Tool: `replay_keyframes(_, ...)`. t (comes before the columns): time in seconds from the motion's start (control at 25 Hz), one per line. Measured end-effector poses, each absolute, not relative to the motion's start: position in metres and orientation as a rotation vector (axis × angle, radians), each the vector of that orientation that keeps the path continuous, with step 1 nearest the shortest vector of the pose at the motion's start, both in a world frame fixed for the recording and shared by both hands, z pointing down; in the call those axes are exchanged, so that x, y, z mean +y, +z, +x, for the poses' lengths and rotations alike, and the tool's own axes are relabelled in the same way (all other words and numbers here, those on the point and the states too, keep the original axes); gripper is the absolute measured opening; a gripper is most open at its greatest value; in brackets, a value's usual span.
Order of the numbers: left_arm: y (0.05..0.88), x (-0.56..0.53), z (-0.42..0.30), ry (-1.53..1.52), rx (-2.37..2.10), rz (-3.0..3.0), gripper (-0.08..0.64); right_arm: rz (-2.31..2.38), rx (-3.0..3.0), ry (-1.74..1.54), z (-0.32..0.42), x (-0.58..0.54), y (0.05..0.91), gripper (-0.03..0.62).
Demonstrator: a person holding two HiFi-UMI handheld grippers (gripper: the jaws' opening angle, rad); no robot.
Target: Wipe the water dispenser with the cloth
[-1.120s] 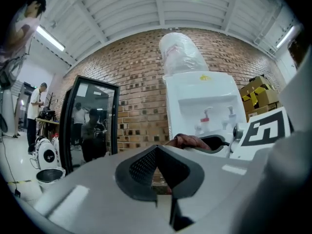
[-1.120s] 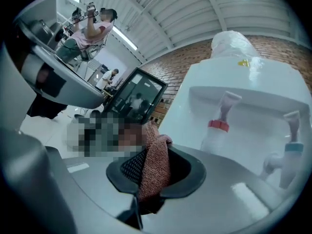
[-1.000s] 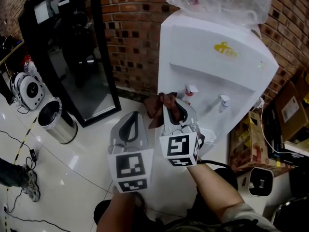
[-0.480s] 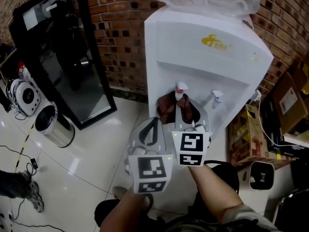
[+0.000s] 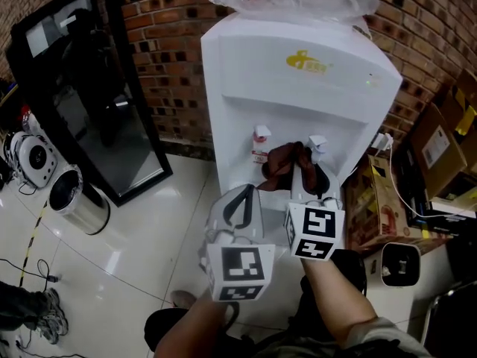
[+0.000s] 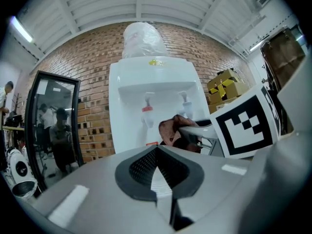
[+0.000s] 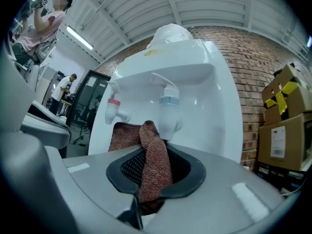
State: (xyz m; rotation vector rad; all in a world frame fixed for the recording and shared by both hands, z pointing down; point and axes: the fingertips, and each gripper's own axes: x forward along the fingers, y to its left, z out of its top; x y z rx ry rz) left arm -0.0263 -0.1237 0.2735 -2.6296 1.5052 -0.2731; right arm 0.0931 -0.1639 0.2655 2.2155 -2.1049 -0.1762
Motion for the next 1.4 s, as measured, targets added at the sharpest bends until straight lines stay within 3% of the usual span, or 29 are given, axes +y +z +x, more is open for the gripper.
replay_keyframes(1.04,0.266,-0.086,0.027,-0.199,1.419,-2.669,0.0,2.354,-1.899,-0.263,0.198,-0.092,0.253,0.08)
replay_keyframes(1.4,0.266,-0.099,-0.013,-0.152,1.567,-2.636,0.0,2.21,-2.208,-0.31,0.154,-0.078,0.264,0.083)
